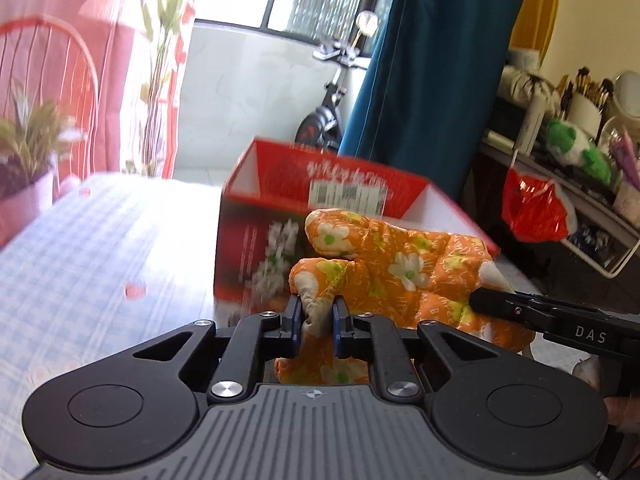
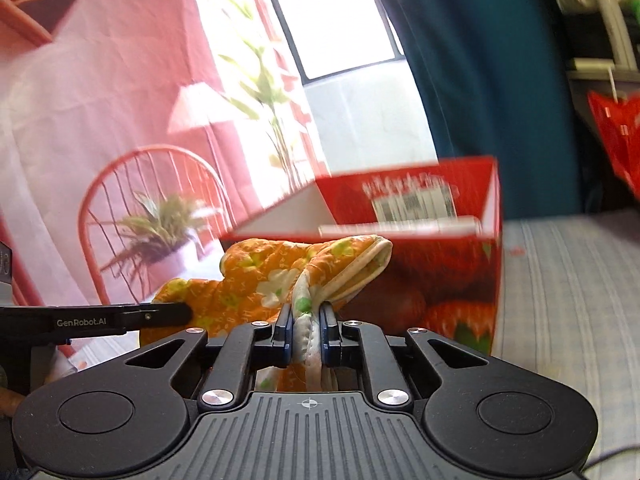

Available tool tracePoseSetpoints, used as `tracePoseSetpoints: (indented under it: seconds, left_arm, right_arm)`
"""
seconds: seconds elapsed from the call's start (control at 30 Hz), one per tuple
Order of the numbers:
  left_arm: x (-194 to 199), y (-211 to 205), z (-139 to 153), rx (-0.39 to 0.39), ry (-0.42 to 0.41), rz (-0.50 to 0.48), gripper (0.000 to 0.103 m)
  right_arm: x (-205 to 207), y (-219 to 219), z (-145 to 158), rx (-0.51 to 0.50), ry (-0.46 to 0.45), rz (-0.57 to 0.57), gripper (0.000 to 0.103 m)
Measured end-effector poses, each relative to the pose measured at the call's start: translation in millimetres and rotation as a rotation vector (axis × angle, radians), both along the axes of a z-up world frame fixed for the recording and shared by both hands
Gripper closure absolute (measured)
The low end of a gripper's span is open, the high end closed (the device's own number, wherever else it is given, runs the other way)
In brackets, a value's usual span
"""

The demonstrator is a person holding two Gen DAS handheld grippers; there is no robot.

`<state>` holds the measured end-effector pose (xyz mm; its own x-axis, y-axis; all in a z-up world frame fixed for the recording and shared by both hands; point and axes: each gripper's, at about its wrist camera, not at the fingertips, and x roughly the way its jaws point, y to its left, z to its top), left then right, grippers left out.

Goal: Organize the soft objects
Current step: 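Lower the orange mitt into the red box and open both tools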

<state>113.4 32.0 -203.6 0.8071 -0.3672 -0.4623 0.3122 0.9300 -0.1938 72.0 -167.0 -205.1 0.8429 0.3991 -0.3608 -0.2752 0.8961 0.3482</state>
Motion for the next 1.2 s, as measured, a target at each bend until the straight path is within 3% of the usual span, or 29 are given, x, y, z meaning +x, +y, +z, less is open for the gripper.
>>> tracePoseSetpoints:
  seconds: [0.2, 0.37, 0.47, 0.73, 0.97, 1.2]
  left_arm:
    - [22, -7, 42, 0.019, -0.099, -0.021, 0.087]
    - [73, -24, 69, 0.044, -0.135, -0.044, 0.087]
    - [113, -37, 75, 0.065, -0.109, -0.052, 0.087]
    - [200, -75, 53, 0.187, 0.024, -0.067, 0.087]
    - [226, -93, 21, 0.277, 0.082, -0.096, 0.086]
    - [234, -90, 10, 0.272, 0.113, -0.097, 0.084]
  right_arm:
    - [23, -5, 44, -0.038, -0.083, 0.025, 0.092]
    - [71, -16, 71, -0.096, -0.105, 0.017, 0.092]
    - [107, -26, 78, -0.112, -0.080, 0.002, 0.092]
    - [187, -47, 53, -0.158, 0.069, -0.029, 0.092]
    - [217, -43, 7, -0.213, 0.213, -0.041, 0.092]
    - [228, -37, 2, -0.233, 0.232, -0.073, 0.092]
